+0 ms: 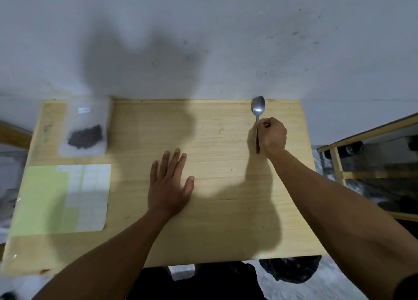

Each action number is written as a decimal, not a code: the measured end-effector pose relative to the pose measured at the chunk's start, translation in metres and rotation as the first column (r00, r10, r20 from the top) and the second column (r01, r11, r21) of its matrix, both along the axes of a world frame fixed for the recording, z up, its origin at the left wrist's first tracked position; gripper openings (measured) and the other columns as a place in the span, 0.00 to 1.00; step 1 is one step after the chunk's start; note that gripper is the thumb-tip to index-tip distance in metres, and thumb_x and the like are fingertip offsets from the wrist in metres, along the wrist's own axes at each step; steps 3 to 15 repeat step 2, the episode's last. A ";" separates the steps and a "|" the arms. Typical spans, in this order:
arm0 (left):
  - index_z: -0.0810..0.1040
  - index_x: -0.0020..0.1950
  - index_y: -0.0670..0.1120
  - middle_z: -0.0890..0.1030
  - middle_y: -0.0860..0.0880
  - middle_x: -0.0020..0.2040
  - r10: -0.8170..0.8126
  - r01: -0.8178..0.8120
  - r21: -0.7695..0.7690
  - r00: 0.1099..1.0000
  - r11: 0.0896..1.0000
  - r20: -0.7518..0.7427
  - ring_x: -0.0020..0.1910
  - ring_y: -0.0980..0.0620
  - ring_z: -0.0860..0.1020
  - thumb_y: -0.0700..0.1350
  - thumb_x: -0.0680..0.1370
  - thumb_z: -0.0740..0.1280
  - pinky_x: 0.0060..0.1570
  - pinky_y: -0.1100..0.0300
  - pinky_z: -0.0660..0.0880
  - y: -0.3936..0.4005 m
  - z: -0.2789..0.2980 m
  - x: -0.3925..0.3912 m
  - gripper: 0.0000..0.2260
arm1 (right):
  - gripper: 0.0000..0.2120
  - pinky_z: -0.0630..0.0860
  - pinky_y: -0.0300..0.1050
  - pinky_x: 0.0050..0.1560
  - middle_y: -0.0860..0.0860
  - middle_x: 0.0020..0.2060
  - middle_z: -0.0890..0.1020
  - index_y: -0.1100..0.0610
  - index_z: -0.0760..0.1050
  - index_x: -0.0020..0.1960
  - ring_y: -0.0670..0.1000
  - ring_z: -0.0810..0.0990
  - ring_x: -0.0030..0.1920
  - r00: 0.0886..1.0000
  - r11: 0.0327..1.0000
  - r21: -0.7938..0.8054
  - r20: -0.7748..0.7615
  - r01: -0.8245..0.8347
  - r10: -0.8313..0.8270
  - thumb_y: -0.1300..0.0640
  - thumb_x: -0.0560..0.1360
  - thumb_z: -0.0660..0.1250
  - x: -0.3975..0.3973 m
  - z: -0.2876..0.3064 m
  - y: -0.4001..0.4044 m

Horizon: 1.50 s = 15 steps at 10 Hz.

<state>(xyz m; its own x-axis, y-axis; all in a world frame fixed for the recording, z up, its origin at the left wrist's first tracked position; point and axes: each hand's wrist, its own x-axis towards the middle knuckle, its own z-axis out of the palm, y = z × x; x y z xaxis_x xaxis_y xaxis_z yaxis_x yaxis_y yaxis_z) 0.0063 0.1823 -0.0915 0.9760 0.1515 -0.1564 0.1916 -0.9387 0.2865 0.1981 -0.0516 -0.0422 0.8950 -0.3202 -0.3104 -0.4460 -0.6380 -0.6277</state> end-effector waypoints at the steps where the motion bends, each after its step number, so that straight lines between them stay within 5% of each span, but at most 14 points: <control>1: 0.64 0.76 0.52 0.62 0.52 0.78 0.028 -0.026 -0.063 0.999 0.998 0.037 0.79 0.49 0.55 0.55 0.76 0.63 0.76 0.46 0.50 0.001 0.005 0.000 0.28 | 0.11 0.79 0.49 0.45 0.50 0.42 0.82 0.57 0.79 0.52 0.55 0.80 0.40 0.999 0.999 0.035 0.052 0.007 -0.009 0.52 0.78 0.62 -0.004 0.013 0.013; 2: 0.77 0.66 0.51 0.75 0.52 0.70 0.085 -0.080 -0.132 0.996 0.988 0.031 0.70 0.47 0.71 0.52 0.75 0.60 0.68 0.47 0.67 0.008 0.021 0.021 0.20 | 0.10 0.77 0.48 0.50 0.51 0.43 0.82 0.56 0.79 0.51 0.54 0.80 0.45 0.989 0.988 0.089 0.090 -0.128 0.120 0.54 0.78 0.61 -0.015 0.025 0.035; 15: 0.77 0.66 0.51 0.75 0.52 0.70 0.085 -0.080 -0.132 0.996 0.988 0.031 0.70 0.47 0.71 0.52 0.75 0.60 0.68 0.47 0.67 0.008 0.021 0.021 0.20 | 0.10 0.77 0.48 0.50 0.51 0.43 0.82 0.56 0.79 0.51 0.54 0.80 0.45 0.989 0.988 0.089 0.090 -0.128 0.120 0.54 0.78 0.61 -0.015 0.025 0.035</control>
